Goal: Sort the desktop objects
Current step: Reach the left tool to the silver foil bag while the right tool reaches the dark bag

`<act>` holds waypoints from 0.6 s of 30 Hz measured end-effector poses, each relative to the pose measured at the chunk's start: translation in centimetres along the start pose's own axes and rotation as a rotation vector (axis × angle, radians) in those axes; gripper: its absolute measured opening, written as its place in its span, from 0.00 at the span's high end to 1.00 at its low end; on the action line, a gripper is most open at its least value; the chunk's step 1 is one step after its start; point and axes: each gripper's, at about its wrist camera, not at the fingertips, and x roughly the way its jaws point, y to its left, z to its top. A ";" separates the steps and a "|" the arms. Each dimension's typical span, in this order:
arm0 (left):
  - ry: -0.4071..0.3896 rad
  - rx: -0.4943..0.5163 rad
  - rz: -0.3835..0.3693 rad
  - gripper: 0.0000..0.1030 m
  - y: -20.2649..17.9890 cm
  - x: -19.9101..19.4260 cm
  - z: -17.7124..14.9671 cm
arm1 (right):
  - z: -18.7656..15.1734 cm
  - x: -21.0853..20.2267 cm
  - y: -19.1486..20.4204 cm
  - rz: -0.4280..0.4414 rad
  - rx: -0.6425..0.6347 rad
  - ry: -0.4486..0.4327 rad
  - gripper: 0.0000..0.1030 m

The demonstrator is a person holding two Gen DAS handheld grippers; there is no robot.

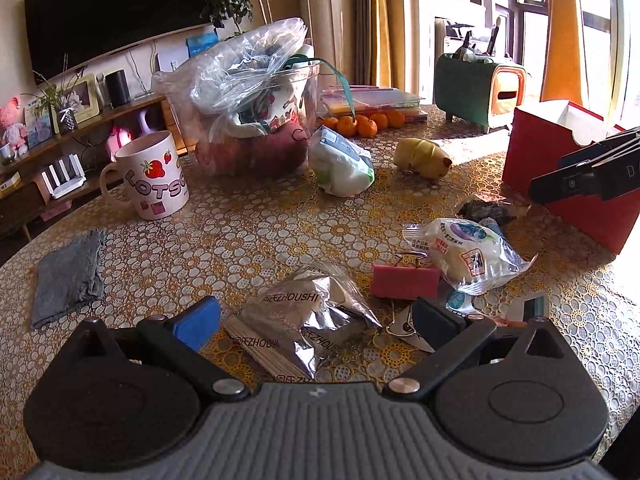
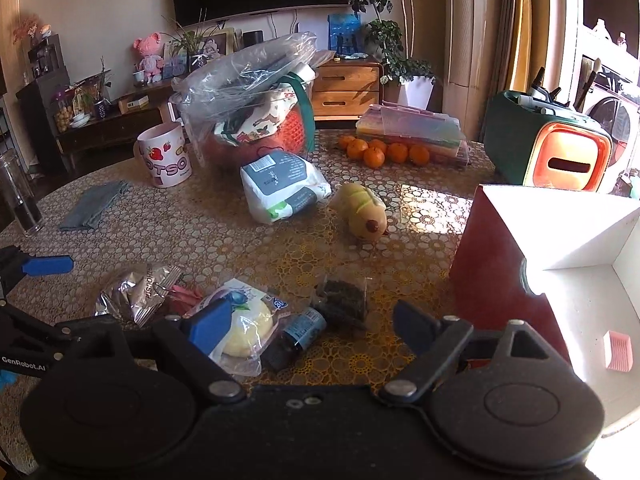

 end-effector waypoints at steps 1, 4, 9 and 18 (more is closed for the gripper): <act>0.001 0.014 -0.008 0.00 0.4 0.4 0.0 | 0.1 0.4 -0.1 -0.003 -0.003 0.004 0.15; 0.004 0.063 -0.034 0.00 0.9 1.3 0.1 | 0.6 1.6 -0.4 -0.014 -0.005 0.019 0.15; 0.022 0.100 -0.103 0.00 1.8 2.8 0.3 | 1.1 3.9 -1.2 -0.033 0.009 0.047 0.16; 0.077 0.115 -0.192 0.00 2.7 5.5 0.3 | 1.5 7.6 -2.1 -0.056 0.066 0.101 0.20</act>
